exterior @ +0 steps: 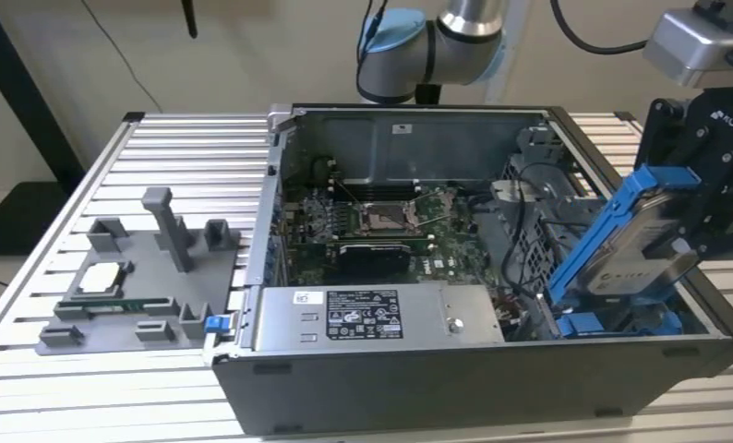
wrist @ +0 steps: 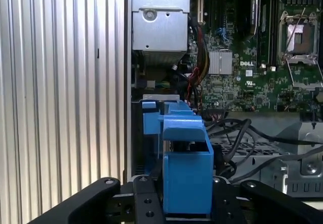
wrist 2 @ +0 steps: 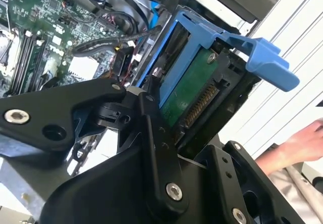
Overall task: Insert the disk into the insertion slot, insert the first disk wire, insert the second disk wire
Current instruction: 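Insert the disk into the insertion slot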
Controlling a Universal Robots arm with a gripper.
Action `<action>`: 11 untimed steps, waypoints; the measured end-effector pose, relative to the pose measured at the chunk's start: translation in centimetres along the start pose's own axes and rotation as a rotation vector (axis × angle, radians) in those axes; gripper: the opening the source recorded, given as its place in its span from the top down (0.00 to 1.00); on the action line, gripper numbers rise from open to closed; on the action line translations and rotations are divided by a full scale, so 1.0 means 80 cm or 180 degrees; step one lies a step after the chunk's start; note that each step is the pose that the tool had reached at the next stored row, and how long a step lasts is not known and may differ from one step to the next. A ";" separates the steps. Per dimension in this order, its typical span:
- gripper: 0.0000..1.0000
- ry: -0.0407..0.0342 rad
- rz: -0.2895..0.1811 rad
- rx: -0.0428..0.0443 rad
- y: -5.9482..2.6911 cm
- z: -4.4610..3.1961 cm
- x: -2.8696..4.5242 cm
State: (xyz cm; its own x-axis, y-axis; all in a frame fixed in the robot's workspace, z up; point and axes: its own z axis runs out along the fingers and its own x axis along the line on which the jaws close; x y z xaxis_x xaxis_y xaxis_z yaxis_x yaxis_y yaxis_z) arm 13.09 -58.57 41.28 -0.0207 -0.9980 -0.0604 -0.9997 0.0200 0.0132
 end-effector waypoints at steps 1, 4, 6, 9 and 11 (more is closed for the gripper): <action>1.00 -0.0001 0.0001 0.0003 0.000 0.0021 0.0003; 1.00 -0.0003 0.0008 0.0014 0.000 0.0079 0.0007; 1.00 -0.0004 0.0012 0.0017 0.000 0.0111 0.0009; 1.00 -0.0005 0.0017 0.0019 0.000 0.0170 0.0013; 1.00 -0.0005 0.0021 0.0021 0.000 0.0215 0.0016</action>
State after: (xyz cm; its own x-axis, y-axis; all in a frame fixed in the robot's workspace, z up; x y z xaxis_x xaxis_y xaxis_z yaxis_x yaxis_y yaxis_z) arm 13.08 -58.60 39.55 -0.0272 -0.9977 -0.0618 -0.9996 0.0268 0.0069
